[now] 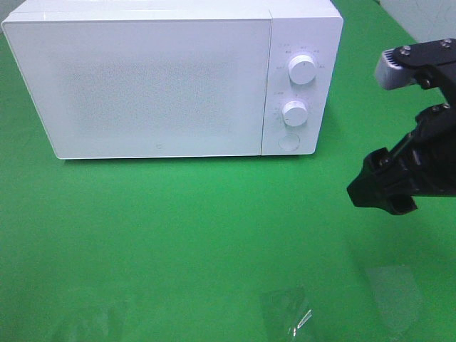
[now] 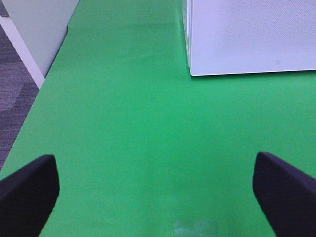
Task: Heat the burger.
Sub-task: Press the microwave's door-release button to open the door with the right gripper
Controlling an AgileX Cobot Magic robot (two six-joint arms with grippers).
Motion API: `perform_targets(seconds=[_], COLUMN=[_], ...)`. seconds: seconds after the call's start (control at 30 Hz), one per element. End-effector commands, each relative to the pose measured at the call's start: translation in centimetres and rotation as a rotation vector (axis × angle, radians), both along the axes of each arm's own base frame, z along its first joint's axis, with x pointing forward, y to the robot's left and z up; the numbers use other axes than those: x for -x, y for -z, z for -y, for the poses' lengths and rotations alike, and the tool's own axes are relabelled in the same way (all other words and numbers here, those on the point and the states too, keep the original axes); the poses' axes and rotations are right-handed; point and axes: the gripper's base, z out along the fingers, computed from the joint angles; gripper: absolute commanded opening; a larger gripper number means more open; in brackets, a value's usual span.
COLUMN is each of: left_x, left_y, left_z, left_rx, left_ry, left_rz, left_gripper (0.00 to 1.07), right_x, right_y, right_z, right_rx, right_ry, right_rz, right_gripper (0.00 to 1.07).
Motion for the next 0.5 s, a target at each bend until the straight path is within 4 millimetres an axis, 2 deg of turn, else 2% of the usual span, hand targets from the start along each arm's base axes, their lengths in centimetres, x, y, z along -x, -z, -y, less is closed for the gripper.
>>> perform_targets(seconds=[0.03,0.13,0.3,0.33,0.37,0.47,0.5], left_x=[0.2,0.2,0.2,0.2,0.2,0.2,0.2], left_y=[0.0,0.0,0.0,0.0,0.0,0.0,0.0], left_z=[0.0,0.0,0.0,0.0,0.0,0.0,0.0], left_rx=[-0.001,-0.001,-0.001,-0.001,-0.001,-0.001,-0.001], left_ry=[-0.002,-0.002,-0.002,-0.002,-0.002,-0.002,-0.002], left_rz=[0.029,0.029,0.029,0.029,0.029,0.029,0.029], left_gripper=[1.00,1.00,1.00,1.00,1.00,1.00,1.00], right_x=[1.0,2.8,4.4,5.3,6.4,6.9,7.9], right_y=[-0.9,-2.1,-2.9,-3.3,-3.9,-4.3,-5.0], right_z=[0.6,1.4,2.2,2.6,3.1,3.3,3.8], right_rx=[0.021,0.025,0.032,0.037,0.033,0.026,0.007], right_ry=[-0.007,-0.006,-0.006,-0.006,-0.005,-0.005,-0.005], right_rz=[-0.012,-0.021,-0.035,-0.048,-0.033,-0.018,0.029], right_gripper=[0.76,0.76,0.76,0.76,0.76,0.76,0.76])
